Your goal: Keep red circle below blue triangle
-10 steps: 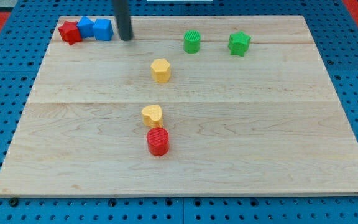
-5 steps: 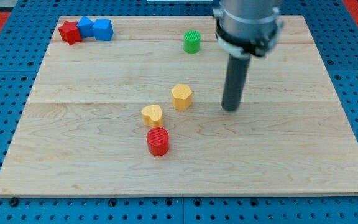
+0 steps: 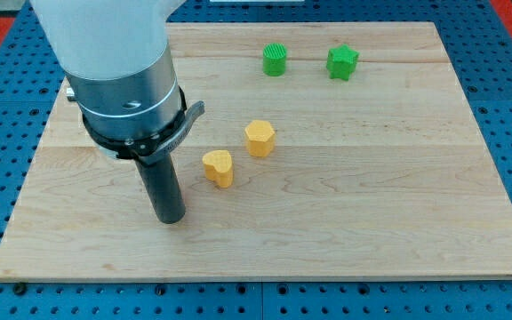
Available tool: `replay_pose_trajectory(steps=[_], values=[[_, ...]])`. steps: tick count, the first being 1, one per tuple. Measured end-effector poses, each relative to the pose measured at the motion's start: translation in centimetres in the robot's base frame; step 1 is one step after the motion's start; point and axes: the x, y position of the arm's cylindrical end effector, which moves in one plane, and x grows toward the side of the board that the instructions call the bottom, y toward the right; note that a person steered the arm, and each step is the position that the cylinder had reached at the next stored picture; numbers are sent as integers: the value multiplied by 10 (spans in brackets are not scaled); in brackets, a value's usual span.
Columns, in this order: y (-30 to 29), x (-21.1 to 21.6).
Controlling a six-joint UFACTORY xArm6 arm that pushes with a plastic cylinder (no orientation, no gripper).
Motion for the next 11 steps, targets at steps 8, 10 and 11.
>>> replay_pose_trajectory(steps=[8, 10, 11], values=[[-3, -66], [-32, -138], [-40, -148]])
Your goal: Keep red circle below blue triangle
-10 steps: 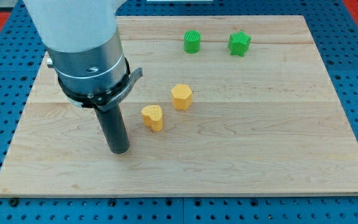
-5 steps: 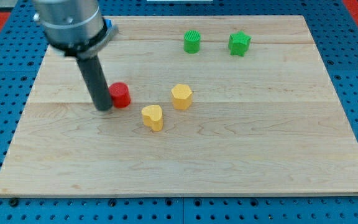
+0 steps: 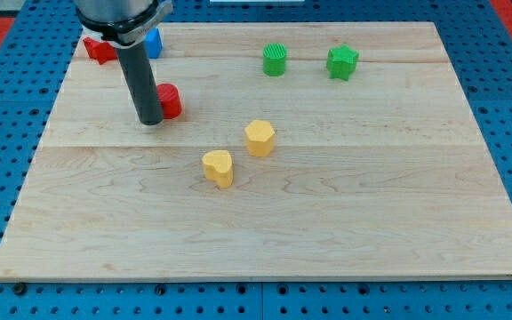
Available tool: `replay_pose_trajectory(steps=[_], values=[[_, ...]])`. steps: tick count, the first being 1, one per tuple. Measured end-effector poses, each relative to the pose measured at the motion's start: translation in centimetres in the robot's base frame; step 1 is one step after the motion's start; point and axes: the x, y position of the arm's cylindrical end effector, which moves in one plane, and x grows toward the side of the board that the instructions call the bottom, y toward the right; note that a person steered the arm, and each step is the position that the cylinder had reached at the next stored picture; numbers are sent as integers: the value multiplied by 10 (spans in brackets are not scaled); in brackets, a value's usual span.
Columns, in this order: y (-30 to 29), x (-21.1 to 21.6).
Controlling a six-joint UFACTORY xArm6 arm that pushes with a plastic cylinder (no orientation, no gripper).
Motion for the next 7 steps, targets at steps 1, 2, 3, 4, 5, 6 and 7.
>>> replay_pose_trajectory(steps=[1, 2, 3, 4, 5, 6, 7], values=[[49, 11], [21, -32], [-31, -63], [-29, -78], [-17, -14], [-77, -19], [-80, -71]])
